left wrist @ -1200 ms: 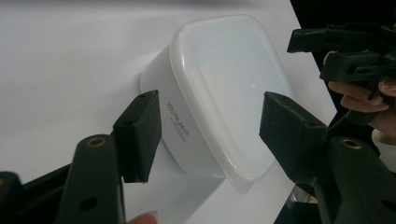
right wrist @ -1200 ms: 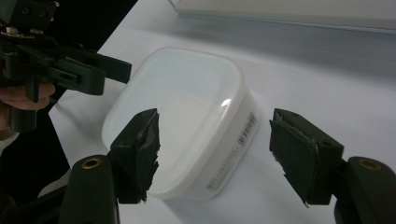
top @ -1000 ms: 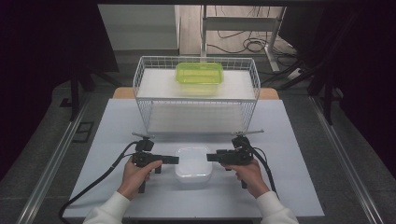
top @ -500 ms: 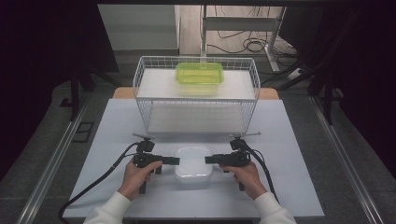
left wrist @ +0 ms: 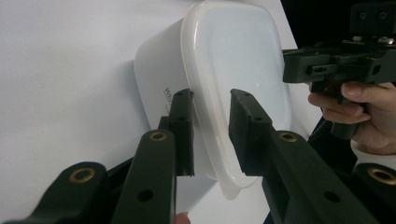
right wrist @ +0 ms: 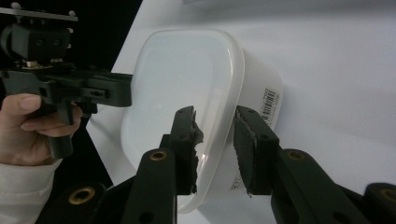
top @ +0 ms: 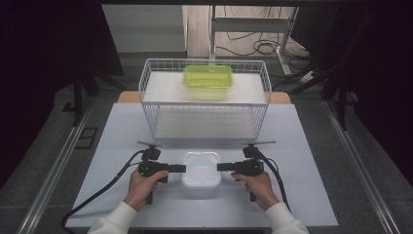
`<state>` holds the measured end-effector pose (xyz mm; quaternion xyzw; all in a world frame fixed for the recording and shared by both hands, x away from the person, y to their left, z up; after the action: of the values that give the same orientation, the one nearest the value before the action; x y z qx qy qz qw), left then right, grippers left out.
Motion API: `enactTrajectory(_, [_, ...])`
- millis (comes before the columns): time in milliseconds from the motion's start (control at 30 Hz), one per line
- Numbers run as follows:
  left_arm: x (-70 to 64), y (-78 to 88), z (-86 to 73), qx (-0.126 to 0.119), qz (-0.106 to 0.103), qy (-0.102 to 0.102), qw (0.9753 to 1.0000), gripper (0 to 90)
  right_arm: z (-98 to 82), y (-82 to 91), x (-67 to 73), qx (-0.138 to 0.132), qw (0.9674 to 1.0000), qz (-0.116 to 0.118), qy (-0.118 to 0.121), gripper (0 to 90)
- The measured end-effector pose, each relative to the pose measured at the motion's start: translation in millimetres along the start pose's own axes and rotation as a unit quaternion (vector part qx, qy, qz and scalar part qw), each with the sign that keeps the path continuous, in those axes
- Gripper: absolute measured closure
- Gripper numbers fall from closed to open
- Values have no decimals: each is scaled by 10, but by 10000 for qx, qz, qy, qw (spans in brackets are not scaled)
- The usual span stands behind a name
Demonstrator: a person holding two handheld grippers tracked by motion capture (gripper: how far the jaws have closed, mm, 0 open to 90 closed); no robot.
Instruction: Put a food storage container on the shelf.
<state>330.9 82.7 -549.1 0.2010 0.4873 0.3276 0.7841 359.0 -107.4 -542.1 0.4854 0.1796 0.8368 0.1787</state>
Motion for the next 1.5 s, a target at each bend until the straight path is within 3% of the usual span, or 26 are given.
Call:
enactTrajectory(300, [-84, 84, 10, -222, -66, -213, 9995, 787, 35, 84, 48, -135, 9992, 14, 374, 753])
enactTrajectory(667, [-120, 140, 32, -335, -14, -378, 9987, 791, 74, 122, 124, -181, 9976, 38, 667, 770])
enactTrajectory(1167, [-211, 245, 94, -567, -79, -538, 9969, 790, 146, 234, 317, -345, 9920, 46, 1210, 770])
enactTrajectory(1500, [-259, 286, 130, -644, -55, -656, 9958, 789, 181, 270, 369, -422, 9896, 43, 1373, 769])
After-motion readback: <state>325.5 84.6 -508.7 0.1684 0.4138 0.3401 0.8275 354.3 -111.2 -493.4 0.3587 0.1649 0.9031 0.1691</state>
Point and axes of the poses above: each handheld gripper's, and its own axes: y roughly backward along the jaws, z roughly out of its top, x roughly to its left, the point moved 9 cm from there along -y, roughly forward along the jaws, and after that the axes turned 8 degrees about z, right-handed, at the moved point
